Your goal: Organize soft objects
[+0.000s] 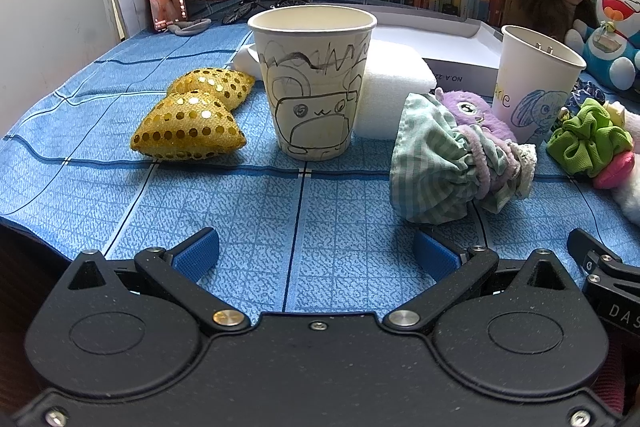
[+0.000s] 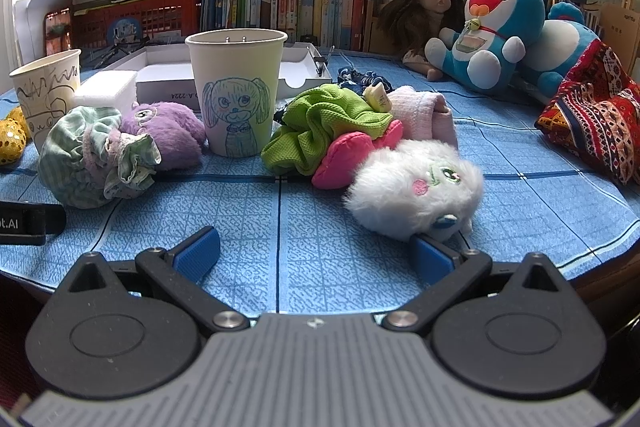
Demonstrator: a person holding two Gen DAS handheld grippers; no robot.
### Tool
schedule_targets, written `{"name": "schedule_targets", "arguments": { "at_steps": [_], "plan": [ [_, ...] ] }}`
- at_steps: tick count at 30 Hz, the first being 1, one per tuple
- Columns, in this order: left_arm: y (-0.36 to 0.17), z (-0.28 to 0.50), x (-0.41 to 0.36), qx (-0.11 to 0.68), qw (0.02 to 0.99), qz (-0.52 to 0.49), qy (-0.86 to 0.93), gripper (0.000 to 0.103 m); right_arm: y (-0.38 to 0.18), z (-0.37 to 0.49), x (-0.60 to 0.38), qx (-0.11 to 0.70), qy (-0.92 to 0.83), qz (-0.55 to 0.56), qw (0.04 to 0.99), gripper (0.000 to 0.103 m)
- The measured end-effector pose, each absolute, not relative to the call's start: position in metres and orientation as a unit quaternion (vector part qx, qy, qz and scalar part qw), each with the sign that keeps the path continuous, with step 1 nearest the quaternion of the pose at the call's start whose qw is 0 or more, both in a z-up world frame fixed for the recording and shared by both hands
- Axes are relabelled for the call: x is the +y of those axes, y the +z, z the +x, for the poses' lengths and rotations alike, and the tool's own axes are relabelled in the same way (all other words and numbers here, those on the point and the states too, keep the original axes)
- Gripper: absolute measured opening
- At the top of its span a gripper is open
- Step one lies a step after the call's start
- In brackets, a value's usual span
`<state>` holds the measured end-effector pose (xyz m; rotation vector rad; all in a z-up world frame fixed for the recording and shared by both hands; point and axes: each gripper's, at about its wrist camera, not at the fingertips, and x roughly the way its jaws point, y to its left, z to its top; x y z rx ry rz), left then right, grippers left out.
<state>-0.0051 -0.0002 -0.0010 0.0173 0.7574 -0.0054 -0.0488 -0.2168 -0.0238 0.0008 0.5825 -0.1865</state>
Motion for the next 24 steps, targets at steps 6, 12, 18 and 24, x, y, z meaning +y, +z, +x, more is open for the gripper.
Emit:
{"name": "schedule_targets", "arguments": {
  "at_steps": [6, 12, 18, 24],
  "plan": [
    [-0.004, -0.008, 0.005, 0.355, 0.934, 0.016, -0.029, 0.103, -0.026, -0.053, -0.222, 0.271, -0.077, 0.002, 0.960, 0.103],
    [-0.009, -0.009, 0.009, 0.330, 0.943, 0.014, -0.032, 0.103, -0.034, -0.059, -0.224, 0.241, -0.071, 0.005, 0.968, 0.103],
    [-0.003, -0.008, 0.006, 0.337, 0.941, 0.001, -0.036, 0.103, -0.030, -0.062, -0.229, 0.238, -0.049, 0.008, 0.970, 0.103],
    [0.019, -0.016, 0.006, 0.302, 0.949, -0.043, -0.075, 0.103, -0.021, -0.080, -0.233, 0.177, -0.043, -0.001, 0.983, 0.103]
  ]
}}
